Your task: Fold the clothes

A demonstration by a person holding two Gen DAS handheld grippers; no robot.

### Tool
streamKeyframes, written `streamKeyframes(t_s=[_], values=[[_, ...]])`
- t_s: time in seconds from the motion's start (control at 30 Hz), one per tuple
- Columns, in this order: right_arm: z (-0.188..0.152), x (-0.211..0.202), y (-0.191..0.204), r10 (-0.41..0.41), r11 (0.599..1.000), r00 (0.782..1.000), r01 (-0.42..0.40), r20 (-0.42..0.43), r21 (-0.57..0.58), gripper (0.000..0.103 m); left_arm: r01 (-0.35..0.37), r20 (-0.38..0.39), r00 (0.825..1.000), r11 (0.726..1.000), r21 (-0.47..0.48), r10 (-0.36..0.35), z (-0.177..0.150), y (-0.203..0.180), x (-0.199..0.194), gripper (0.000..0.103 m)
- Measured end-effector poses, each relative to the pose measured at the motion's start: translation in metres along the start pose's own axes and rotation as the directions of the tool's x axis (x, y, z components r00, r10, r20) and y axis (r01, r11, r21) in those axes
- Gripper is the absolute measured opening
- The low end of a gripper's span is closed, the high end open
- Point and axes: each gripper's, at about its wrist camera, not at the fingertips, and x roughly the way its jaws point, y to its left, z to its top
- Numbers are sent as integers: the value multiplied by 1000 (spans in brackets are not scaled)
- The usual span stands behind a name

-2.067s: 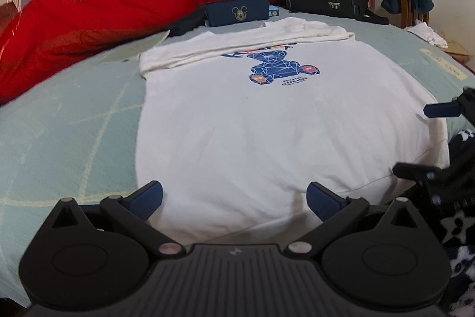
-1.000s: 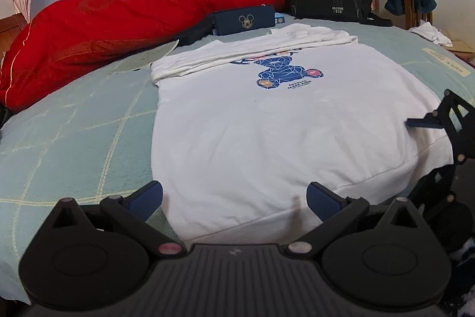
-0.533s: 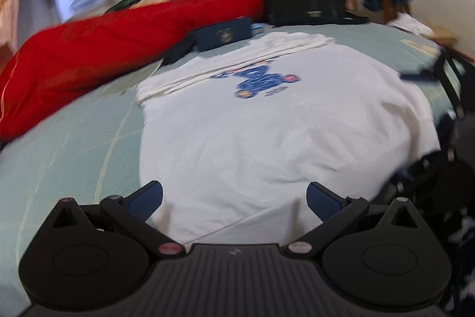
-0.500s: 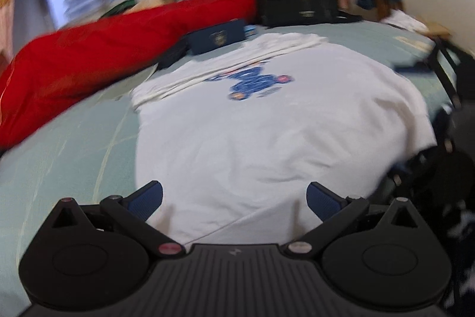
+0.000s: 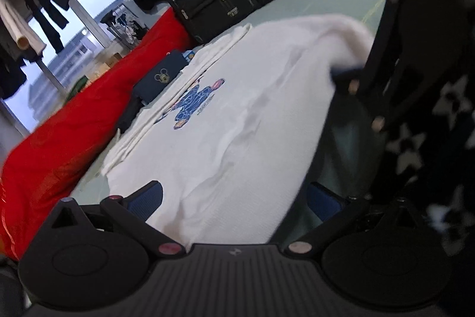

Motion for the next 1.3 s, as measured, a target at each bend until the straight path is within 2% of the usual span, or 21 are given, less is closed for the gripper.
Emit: streamKeyframes(t_s=[0.13, 0.3, 0.53, 0.67, 0.73, 0.9, 1.03, 1.13, 1.23, 1.3], values=[[0, -1, -4, 12, 999, 1000, -11, -3, 34, 103, -87, 20, 996, 994, -70, 88, 5, 14, 3, 102], [-2, 2, -2, 57, 996, 998, -55, -17, 74, 103, -115, 66, 990, 979, -171, 128, 11, 38, -6, 102], [9, 12, 17, 123, 992, 992, -123, 4, 41, 103, -117, 86, 987, 976, -184, 135, 21, 48, -15, 102], [8, 27, 30, 84, 996, 996, -84, -40, -9, 103, -111, 93, 987, 975, -192, 131, 20, 50, -21, 102], [3, 31, 32, 21, 999, 998, -23, -60, -30, 103, -100, 95, 988, 976, -192, 120, 18, 51, -22, 102], [4, 27, 14, -98, 995, 995, 99, -26, 34, 103, -47, 93, 994, 987, -154, 61, 12, 43, -21, 102], [11, 24, 1, -114, 988, 993, 114, -6, 100, 103, 42, 144, 989, 996, -73, -31, 11, 27, -18, 102], [11, 23, 1, -104, 990, 995, 104, -3, 99, 103, -54, 138, 988, 996, -64, 63, 12, 23, -8, 102], [11, 23, 1, -95, 991, 995, 94, -2, 96, 103, -153, 112, 981, 986, -70, 160, 12, 26, 0, 102], [7, 27, 3, -91, 992, 996, 92, -17, 81, 103, -181, 101, 977, 981, -74, 188, 9, 31, -2, 102]])
